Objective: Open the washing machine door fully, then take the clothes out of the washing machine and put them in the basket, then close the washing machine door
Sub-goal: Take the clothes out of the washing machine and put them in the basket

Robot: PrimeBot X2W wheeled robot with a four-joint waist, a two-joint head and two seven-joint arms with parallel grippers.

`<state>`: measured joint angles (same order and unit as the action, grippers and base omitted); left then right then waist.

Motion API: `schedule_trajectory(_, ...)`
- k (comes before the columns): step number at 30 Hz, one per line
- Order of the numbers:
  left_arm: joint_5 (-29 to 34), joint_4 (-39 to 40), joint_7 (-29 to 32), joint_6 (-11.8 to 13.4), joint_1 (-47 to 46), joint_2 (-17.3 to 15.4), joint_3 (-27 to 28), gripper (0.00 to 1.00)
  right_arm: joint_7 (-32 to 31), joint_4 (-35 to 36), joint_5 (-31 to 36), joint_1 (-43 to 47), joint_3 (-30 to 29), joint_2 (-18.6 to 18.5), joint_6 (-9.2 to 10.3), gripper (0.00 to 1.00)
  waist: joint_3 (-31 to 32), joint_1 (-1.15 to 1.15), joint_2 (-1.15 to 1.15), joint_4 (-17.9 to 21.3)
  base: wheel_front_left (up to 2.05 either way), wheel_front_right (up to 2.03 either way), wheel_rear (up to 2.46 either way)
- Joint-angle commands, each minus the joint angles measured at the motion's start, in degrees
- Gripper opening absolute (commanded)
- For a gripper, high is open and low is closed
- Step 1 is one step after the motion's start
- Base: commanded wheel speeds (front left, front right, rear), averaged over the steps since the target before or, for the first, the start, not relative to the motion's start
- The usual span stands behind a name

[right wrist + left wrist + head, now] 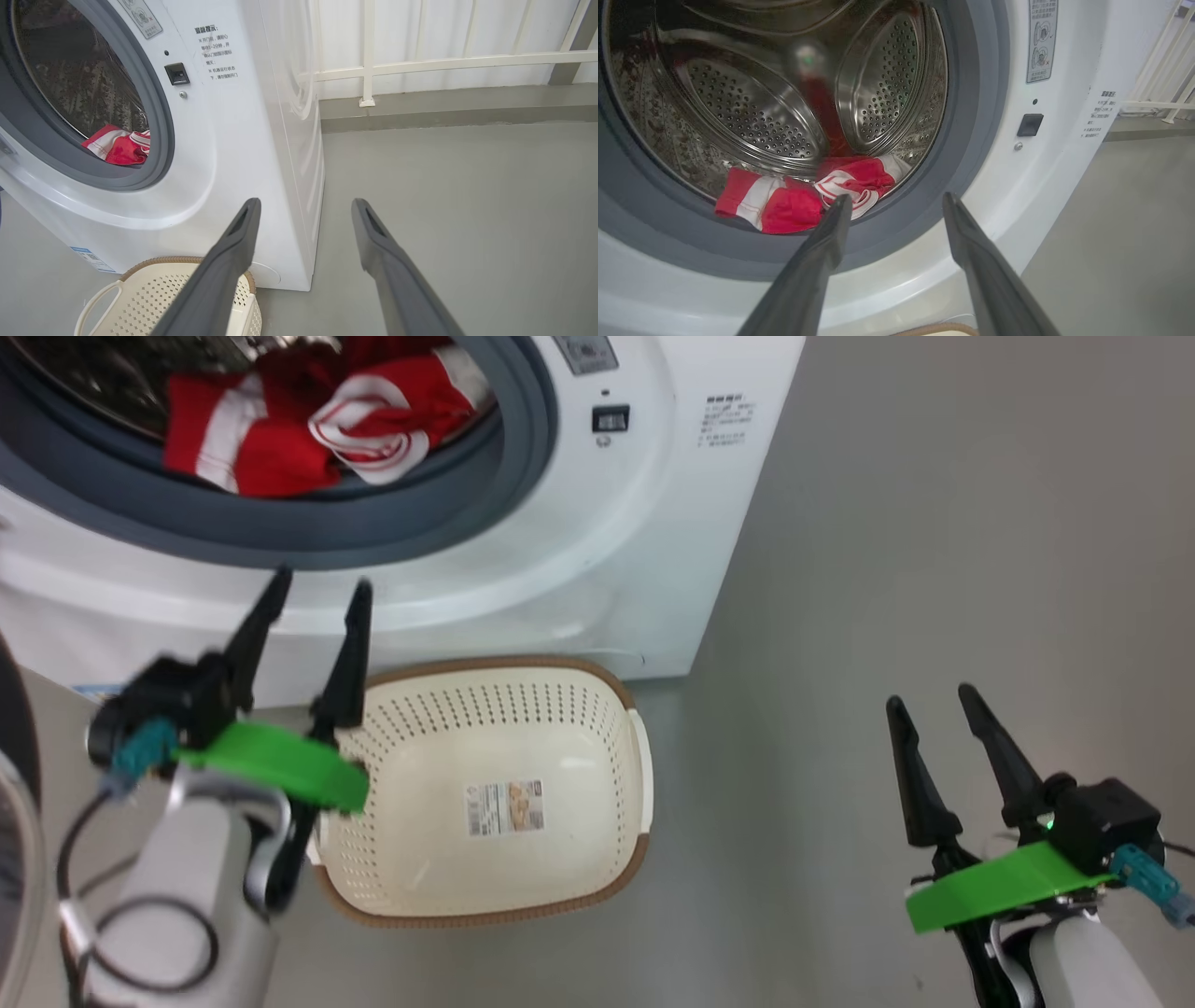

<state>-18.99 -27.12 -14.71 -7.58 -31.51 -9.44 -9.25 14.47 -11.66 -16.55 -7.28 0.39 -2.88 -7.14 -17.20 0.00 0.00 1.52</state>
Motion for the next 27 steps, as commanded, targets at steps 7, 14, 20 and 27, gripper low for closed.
schedule_trajectory(7,-0.4,-13.1,-0.2,0.1,-18.3,-3.3,-2.5,1.0,0.5,2.1,-1.9,-5.0,2.4,0.0,-0.35,1.0,-8.9,0.0,0.0,3.1,0.0,0.0,0.0)
schedule_trajectory(14,-0.7,-23.9,0.7,0.1,-28.7,-4.4,-6.0,1.0,0.5,2.3,-3.0,-6.3,3.0,0.0,-0.35,1.0,-11.4,0.0,0.0,4.5,0.0,0.0,0.0)
schedule_trajectory(20,-0.5,-30.0,0.6,0.1,-34.6,-5.6,-7.8,1.0,0.5,2.5,-3.6,-6.9,3.9,0.0,-0.35,1.0,-12.9,0.0,0.0,5.7,0.0,0.0,0.0)
schedule_trajectory(27,0.3,-36.7,0.3,0.1,-40.6,-6.8,-10.0,1.0,0.5,2.6,-4.5,-7.8,6.0,0.0,-0.35,1.0,-14.9,0.0,0.0,7.4,0.0,0.0,0.0)
